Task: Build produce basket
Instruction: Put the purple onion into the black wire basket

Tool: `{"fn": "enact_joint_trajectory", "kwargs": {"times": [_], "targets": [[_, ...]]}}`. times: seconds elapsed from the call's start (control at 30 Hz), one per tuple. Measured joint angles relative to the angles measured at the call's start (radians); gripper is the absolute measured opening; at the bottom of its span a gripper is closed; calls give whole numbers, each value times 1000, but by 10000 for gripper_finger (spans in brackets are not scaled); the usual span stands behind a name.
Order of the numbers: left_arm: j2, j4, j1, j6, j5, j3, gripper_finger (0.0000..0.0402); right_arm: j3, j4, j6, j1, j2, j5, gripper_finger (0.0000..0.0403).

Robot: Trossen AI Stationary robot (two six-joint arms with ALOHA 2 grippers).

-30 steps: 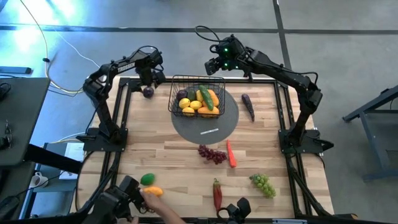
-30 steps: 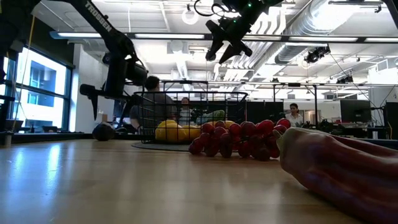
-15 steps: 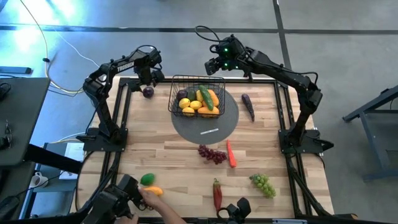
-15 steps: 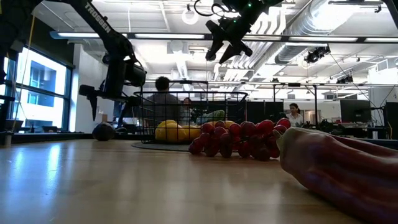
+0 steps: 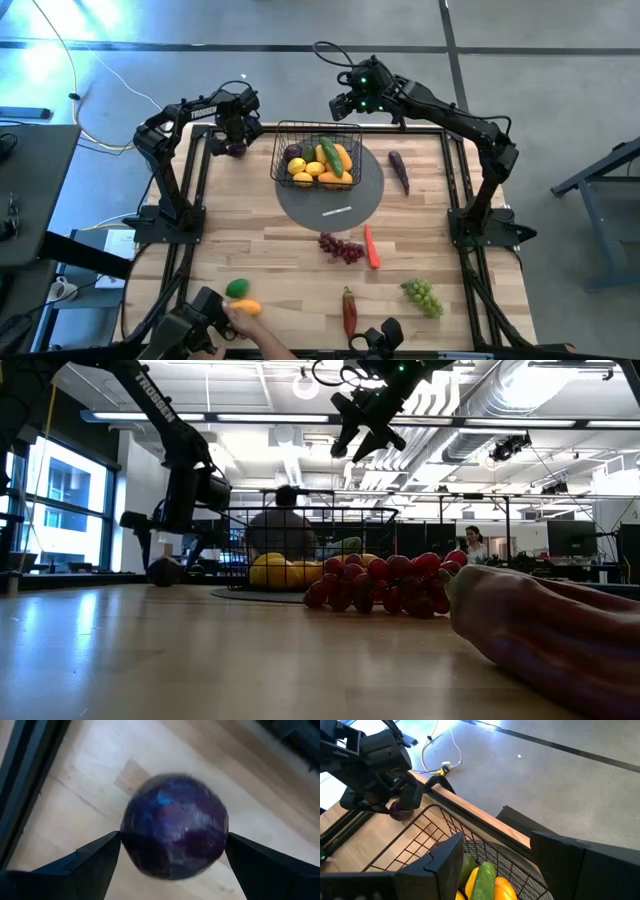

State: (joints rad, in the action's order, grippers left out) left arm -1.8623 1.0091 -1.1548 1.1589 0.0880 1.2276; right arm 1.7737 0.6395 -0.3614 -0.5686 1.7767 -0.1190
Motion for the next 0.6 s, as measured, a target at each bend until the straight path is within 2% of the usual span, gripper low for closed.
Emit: {"fn": "enact_joint_trajectory", "kwargs": {"times": [0.13, 0.27, 0.47, 0.6], "targets": [[0, -13, 12, 9, 40, -11, 337, 0, 0, 0, 0, 0, 0, 211], [0, -16, 24, 7, 54, -15, 308, 0, 0, 0, 0, 0, 0, 211], [10, -19, 22, -35, 31, -15, 249, 0, 0, 0, 0, 0, 1, 211], [21, -21, 22, -58, 18, -15, 237, 0, 0, 0, 0, 0, 1, 211]]}}
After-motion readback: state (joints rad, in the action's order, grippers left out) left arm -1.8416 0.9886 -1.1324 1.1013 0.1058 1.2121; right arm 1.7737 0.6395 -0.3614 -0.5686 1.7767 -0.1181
